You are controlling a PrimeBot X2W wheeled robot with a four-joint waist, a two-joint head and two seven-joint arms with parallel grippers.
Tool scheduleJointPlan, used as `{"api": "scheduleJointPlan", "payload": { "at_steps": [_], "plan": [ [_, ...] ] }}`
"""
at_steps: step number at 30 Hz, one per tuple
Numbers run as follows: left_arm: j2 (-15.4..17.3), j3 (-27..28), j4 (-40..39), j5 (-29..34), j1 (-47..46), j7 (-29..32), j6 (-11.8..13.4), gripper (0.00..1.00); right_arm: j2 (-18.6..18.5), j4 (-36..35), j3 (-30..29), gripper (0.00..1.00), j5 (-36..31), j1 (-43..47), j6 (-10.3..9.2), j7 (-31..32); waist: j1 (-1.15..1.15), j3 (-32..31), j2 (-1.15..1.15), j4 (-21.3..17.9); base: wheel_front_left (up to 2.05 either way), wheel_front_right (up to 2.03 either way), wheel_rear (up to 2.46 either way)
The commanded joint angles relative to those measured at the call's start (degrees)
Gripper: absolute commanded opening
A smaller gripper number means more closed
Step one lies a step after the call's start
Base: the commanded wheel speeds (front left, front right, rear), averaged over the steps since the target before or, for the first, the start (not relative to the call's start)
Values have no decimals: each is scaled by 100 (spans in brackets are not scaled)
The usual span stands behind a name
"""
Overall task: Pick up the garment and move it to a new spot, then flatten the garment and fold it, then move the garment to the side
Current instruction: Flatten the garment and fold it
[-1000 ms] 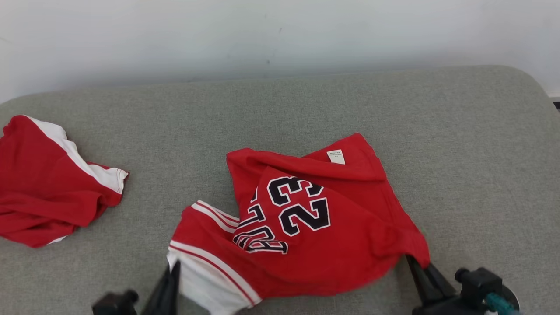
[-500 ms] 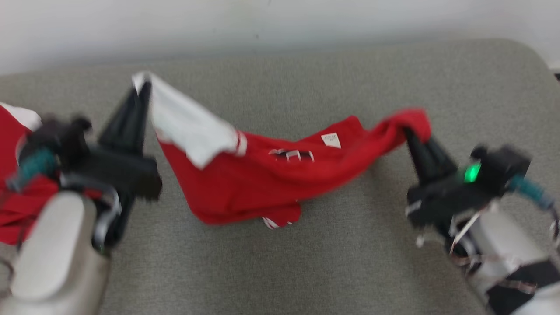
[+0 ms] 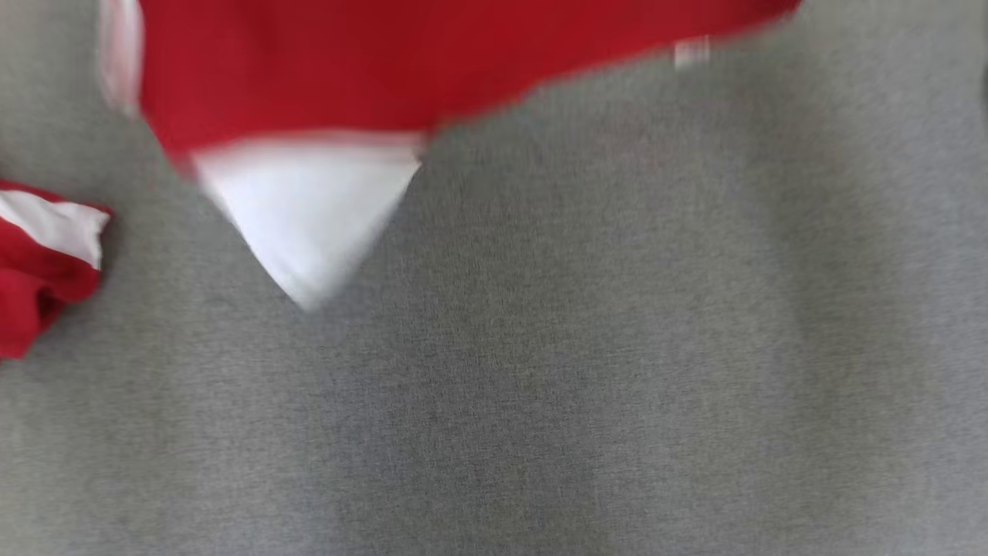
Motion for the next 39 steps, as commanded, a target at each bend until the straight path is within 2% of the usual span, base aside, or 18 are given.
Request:
{"api": "scheduleJointPlan", "payload": {
  "at_steps": [1,4,9,17,26,39],
  "plan": [
    [14,12,105,3,-248,22,15,0,12,84,-50,0,58,-234,5,71,-3,687,-2,-72,0,0,0],
    [-65,-41,505,59,-1152,41,15,0,100,531,-237,0,176,-1046,5,356,-3,884,-2,-99,0,0,0],
    [-57,-172,1146,213,-2476,-1,16,0,113,1127,-164,0,-117,-2298,5,520,-3,1125,-2,-146,0,0,0],
    [-205,-469,2190,398,-3655,-254,15,0,182,2235,234,0,-287,-3486,5,324,-3,1322,-2,-218,0,0,0],
    [-255,-808,2752,262,-3915,-502,16,0,227,2819,663,0,-122,-3768,5,60,-3,1489,-2,-317,0,0,0],
    [-225,-1054,3138,-104,-3996,-837,16,0,194,3182,1214,0,32,-3989,5,-235,-3,1542,-2,-296,0,0,0]
  ]
}}
